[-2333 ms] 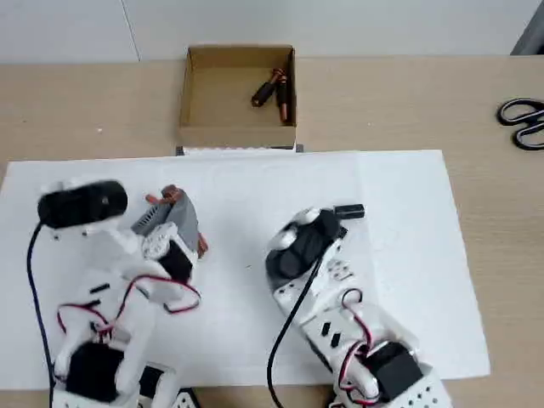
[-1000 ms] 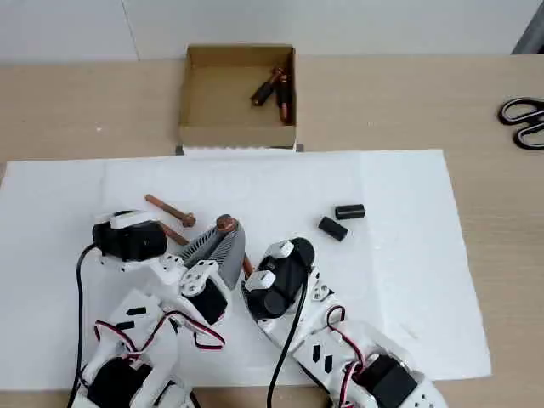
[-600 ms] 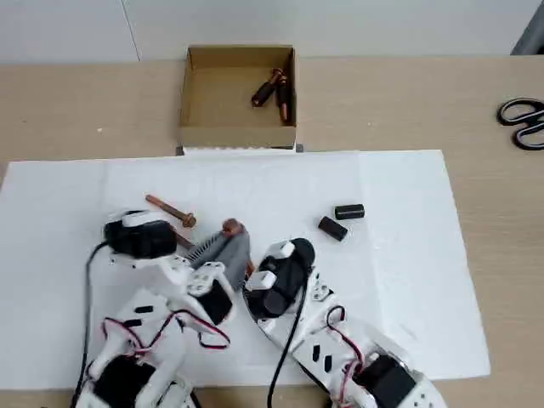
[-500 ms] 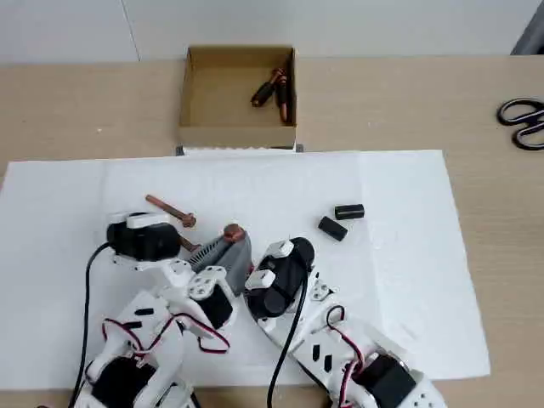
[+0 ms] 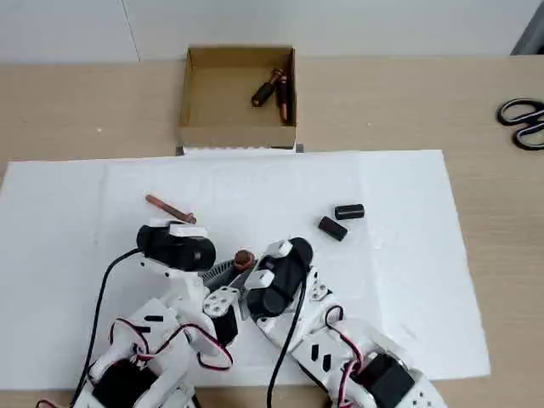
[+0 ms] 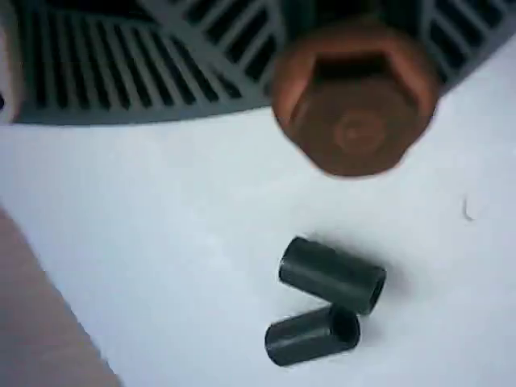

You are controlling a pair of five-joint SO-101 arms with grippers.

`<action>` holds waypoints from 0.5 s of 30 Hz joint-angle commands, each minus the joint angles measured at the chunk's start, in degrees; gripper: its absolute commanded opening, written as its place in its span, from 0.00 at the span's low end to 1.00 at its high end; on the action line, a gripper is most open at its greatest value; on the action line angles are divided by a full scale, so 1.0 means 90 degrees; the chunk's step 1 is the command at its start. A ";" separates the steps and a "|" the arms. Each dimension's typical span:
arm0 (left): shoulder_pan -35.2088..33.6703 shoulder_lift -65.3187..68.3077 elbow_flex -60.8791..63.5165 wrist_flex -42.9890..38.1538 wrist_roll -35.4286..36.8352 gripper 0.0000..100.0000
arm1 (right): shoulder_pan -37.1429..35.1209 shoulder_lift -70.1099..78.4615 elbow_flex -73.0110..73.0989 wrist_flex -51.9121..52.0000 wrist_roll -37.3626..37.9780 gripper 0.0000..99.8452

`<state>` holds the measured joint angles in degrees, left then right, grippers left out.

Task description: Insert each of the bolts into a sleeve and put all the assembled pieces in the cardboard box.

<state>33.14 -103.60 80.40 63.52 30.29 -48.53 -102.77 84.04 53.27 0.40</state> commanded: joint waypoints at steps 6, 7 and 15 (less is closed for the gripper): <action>-0.0020 -0.0039 -0.0073 0.0205 -0.0117 0.01 | -0.0024 -0.0112 -0.0147 -0.0181 -0.0020 0.00; -0.0039 -0.0039 -0.0073 0.0205 -0.0117 0.02 | -0.0024 -0.0112 -0.0147 -0.0181 -0.0010 0.00; -0.0059 -0.0029 -0.0083 0.0244 -0.0283 0.26 | -0.0024 -0.0112 -0.0137 -0.0181 -0.0010 0.00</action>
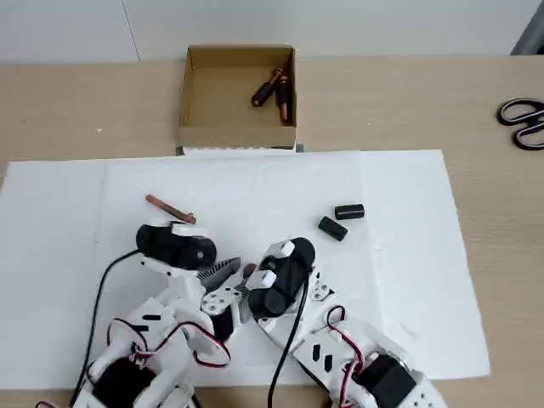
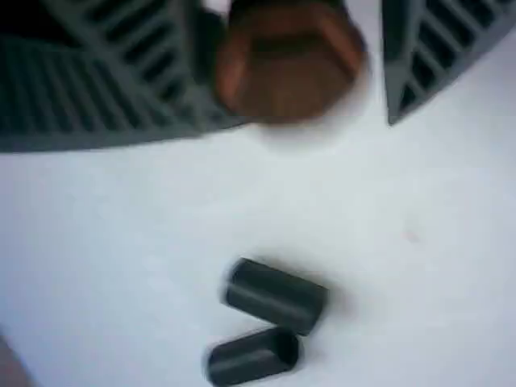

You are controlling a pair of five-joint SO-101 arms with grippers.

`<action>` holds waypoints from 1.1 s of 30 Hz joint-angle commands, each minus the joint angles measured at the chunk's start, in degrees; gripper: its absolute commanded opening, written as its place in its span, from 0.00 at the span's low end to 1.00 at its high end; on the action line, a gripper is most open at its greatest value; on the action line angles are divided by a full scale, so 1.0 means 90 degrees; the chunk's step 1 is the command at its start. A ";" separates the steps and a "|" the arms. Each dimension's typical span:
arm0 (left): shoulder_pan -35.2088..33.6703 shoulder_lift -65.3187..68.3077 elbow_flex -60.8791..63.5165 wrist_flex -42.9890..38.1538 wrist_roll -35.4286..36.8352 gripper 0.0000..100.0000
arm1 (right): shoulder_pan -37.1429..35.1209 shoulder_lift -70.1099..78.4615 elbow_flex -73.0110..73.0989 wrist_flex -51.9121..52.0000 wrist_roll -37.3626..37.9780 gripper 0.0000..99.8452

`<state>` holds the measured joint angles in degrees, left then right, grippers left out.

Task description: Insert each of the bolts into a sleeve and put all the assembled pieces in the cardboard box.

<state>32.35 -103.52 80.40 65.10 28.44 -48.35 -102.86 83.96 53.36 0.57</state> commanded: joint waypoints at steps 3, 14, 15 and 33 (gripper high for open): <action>0.0020 -0.0029 -0.0122 0.0068 -0.0078 0.26 | -0.0044 -0.0103 -0.0117 -0.0190 -0.0029 0.00; -0.0947 -0.0039 -0.1011 0.0020 -0.0684 0.10 | 0.0239 -0.0073 -0.0098 -0.0190 -0.0029 0.00; -0.1153 -0.0049 -0.1060 -0.0039 -0.0772 0.05 | 0.0337 -0.0073 -0.0098 -0.0190 -0.0039 0.00; -0.3057 -0.0049 0.0904 -0.0264 -0.0821 0.01 | 0.2007 -0.0054 0.0020 -0.0200 -0.0078 0.00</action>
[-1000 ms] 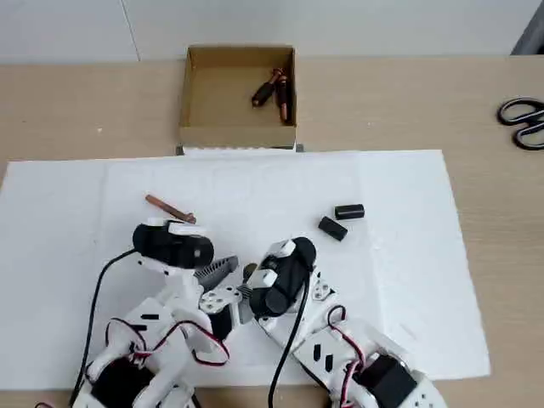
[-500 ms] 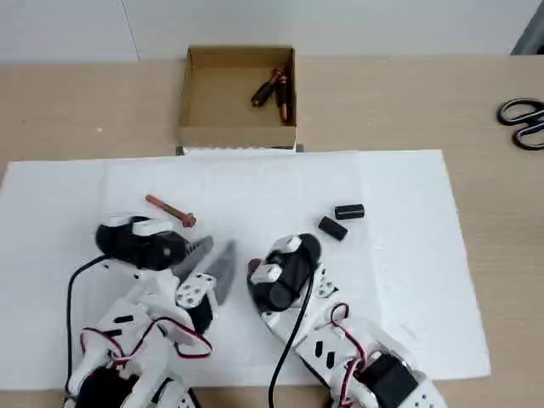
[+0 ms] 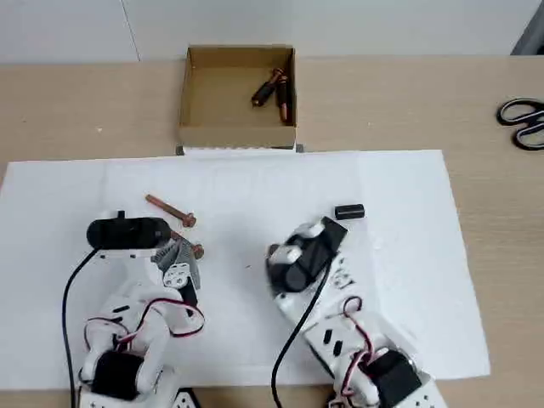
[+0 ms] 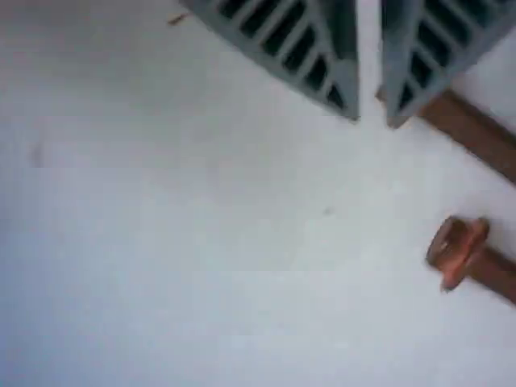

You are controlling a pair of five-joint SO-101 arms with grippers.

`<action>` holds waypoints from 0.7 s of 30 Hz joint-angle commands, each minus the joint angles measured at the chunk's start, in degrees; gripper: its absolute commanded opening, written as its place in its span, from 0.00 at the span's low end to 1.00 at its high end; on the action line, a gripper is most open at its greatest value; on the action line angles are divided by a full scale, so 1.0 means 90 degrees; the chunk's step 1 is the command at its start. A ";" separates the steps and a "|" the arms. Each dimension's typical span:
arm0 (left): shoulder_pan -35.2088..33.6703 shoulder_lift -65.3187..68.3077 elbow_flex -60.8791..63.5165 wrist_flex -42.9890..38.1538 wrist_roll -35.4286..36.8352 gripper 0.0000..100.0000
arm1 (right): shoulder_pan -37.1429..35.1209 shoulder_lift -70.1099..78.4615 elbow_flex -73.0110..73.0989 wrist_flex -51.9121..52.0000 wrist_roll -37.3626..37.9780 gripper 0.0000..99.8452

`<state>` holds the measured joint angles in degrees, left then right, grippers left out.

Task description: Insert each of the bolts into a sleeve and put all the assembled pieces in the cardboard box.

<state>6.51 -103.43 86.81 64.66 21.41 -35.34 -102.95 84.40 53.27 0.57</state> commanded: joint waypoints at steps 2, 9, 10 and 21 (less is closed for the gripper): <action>-0.0254 -0.0059 0.0415 -0.0225 -0.0039 0.01 | 0.0904 -0.0034 -0.0020 -0.0435 -0.0234 0.00; -0.0254 -0.0059 0.0689 -0.0225 -0.0029 0.01 | 0.1206 0.0571 -0.0166 -0.1363 -0.0322 0.00; -0.0254 -0.0059 0.0689 -0.0225 -0.0029 0.01 | 0.1216 0.0835 -0.0293 -0.1587 -0.0322 0.00; -0.0264 -0.0059 0.0689 -0.0225 0.0000 0.01 | 0.1783 0.6217 -0.3761 -0.3082 -0.0322 0.00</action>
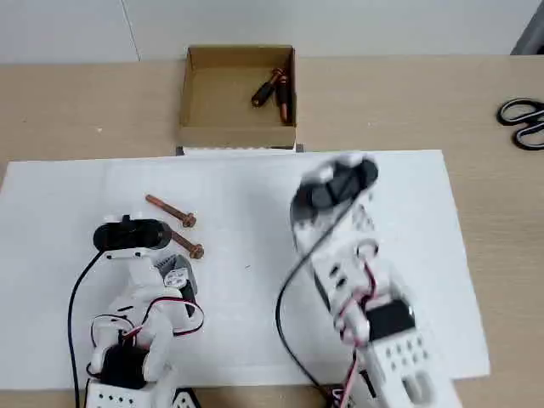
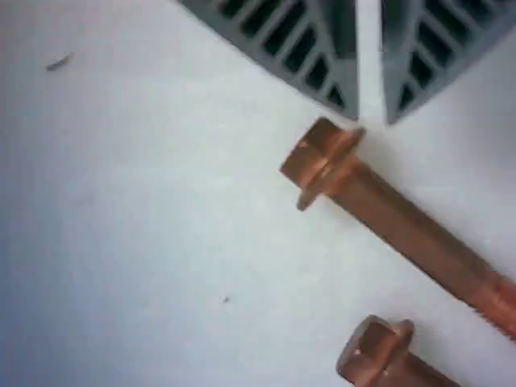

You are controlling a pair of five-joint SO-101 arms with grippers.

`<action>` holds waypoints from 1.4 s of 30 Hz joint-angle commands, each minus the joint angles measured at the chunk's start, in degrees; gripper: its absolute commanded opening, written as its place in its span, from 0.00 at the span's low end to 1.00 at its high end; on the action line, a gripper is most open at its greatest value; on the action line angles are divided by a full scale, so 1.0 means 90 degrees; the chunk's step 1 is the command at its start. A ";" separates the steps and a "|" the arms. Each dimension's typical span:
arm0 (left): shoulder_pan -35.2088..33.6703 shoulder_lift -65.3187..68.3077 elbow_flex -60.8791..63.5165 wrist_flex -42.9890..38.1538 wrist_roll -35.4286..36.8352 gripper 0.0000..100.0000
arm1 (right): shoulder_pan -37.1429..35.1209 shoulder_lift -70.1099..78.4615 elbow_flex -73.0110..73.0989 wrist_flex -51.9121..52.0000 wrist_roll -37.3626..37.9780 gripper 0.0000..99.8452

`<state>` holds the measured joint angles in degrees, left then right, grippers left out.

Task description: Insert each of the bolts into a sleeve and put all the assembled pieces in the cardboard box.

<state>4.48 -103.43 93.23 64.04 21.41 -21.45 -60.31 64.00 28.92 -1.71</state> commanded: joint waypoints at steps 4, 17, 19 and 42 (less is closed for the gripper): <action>-0.0049 -0.0059 -0.0024 -0.0166 0.0049 0.01 | 0.0298 0.3414 -0.3380 -0.0366 -0.0039 0.00; -0.0449 -0.0059 -0.0005 -0.0137 0.0488 0.01 | 0.0249 0.8845 -0.8987 -0.0376 -0.0039 0.00; -0.0449 -0.0059 -0.0005 -0.0127 0.0498 0.01 | 0.0249 0.9578 -0.9719 -0.0376 -0.0039 0.00; -0.0440 -0.0059 0.0005 -0.0127 0.0498 0.01 | -0.0464 1.2567 -1.2962 0.0855 0.0821 0.14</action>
<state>0.62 -103.43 93.41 64.04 25.71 -24.70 54.59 -48.70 34.99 4.00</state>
